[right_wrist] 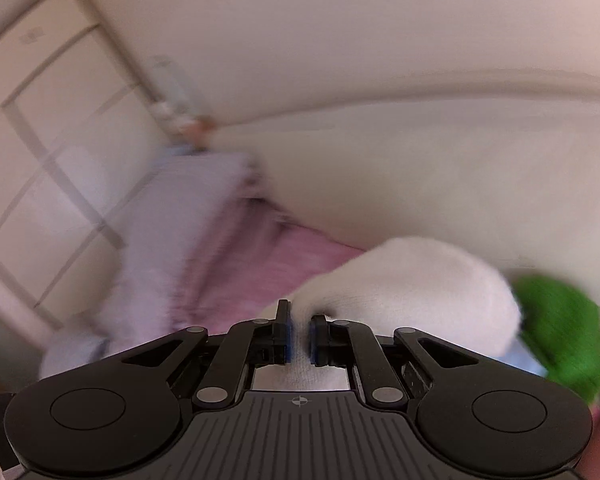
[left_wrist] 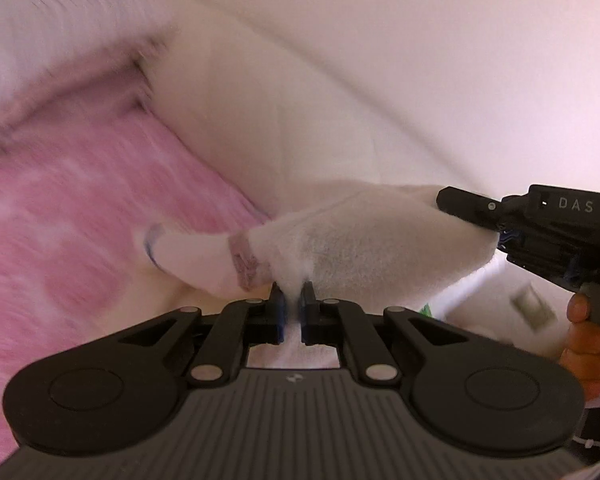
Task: Fold clothes
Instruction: 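Grasp the cream sweater with both grippers and lift it off the pile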
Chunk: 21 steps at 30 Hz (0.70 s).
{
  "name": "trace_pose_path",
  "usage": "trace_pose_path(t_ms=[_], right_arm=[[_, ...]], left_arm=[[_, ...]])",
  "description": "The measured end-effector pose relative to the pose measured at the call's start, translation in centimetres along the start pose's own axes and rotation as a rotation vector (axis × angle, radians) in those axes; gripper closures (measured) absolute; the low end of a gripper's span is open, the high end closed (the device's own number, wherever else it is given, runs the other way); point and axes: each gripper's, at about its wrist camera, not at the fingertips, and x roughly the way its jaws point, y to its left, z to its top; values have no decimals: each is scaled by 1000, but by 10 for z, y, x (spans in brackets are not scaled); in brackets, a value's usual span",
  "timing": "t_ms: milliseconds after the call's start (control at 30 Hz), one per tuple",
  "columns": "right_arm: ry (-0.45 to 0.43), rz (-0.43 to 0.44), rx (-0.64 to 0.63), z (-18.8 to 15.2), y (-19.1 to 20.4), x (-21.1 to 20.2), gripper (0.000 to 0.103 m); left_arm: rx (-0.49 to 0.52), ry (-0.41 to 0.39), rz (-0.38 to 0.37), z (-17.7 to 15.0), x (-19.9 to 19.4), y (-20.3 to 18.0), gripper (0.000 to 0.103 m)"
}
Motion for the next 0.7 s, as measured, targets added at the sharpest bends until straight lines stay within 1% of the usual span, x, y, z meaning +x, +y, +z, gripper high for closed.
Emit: trace_pose_path(t_ms=[100,200,333,533,700], right_arm=[[10,123,-83,-1,52,2,96],[24,244,-150,-6,103,2,96],[43,403,-222,-27,183,-9,96],[62,630,-289,-77,305,-29,96],[97,789,-321,-135,413,-47,96]], left_arm=[[-51,-113,60,-6,-61,19,99],[-88,-227,124,-20,-133,38,99],[-108,-359,216,-38,-233,52,99],[-120,-545,354,-88,-398,67,99],[-109,-666,472,-128,-522,74,99]])
